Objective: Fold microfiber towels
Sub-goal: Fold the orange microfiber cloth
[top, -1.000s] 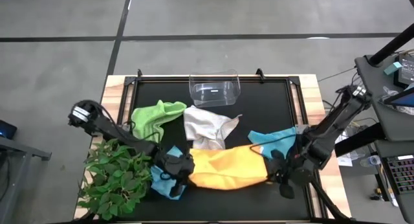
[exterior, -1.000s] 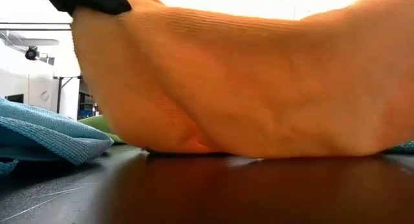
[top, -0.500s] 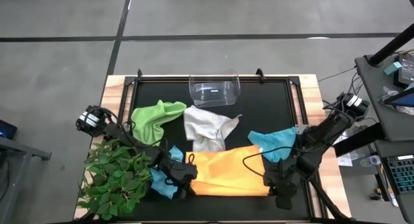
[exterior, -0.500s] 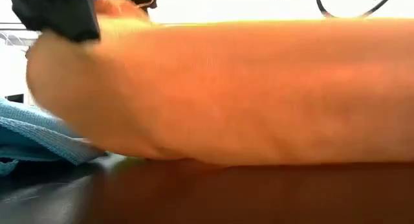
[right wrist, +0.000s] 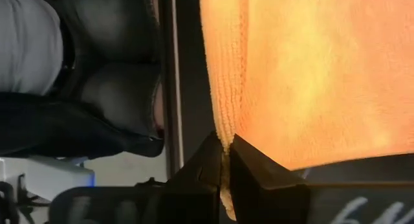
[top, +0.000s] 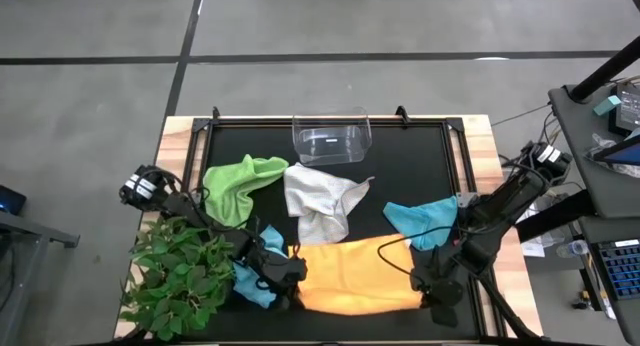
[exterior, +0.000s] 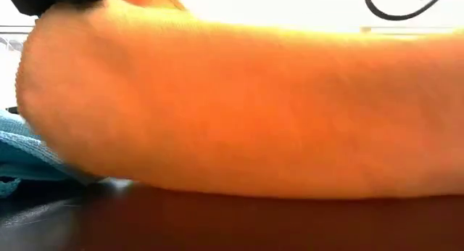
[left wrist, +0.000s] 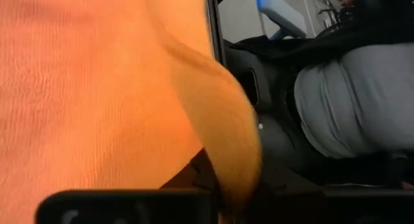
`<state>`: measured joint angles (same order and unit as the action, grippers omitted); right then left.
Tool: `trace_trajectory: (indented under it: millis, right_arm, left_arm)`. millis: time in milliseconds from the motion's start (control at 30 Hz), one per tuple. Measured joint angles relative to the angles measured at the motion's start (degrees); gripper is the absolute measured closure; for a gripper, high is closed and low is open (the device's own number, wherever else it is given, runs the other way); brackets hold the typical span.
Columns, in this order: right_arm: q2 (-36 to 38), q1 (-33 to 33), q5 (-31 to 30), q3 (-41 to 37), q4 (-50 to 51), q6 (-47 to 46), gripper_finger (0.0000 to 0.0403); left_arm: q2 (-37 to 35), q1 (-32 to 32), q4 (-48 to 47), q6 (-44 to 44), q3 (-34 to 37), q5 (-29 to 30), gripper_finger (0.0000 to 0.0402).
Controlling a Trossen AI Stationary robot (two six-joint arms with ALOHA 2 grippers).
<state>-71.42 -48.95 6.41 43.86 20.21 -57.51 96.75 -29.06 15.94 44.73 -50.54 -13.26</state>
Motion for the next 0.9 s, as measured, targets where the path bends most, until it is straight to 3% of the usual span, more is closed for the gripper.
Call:
trace_trajectory:
  millis: [167, 367, 567, 900]
  right_arm:
    - [0.0, 2.8, -1.6, 0.0, 3.9, 2.1, 0.0394]
    - [0.2, 6.9, -3.2, 0.0, 9.3, 6.8, 0.0394]
    - [0.2, 11.7, -5.5, 0.0, 17.1, 9.7, 0.0394]
    - [0.1, 16.9, -7.7, 0.0, 20.4, 15.1, 0.0394]
  left_arm:
    - [-0.1, 0.1, -0.5, -0.2, 0.2, -0.2, 0.0333]
    - [0.0, 0.1, -8.0, -0.9, 0.5, 0.3, 0.0393]
    - [-0.1, 1.4, -12.2, -1.6, 1.3, 2.2, 0.04]
    - [-0.2, 6.0, -20.9, -1.6, 1.3, 5.1, 0.0401]
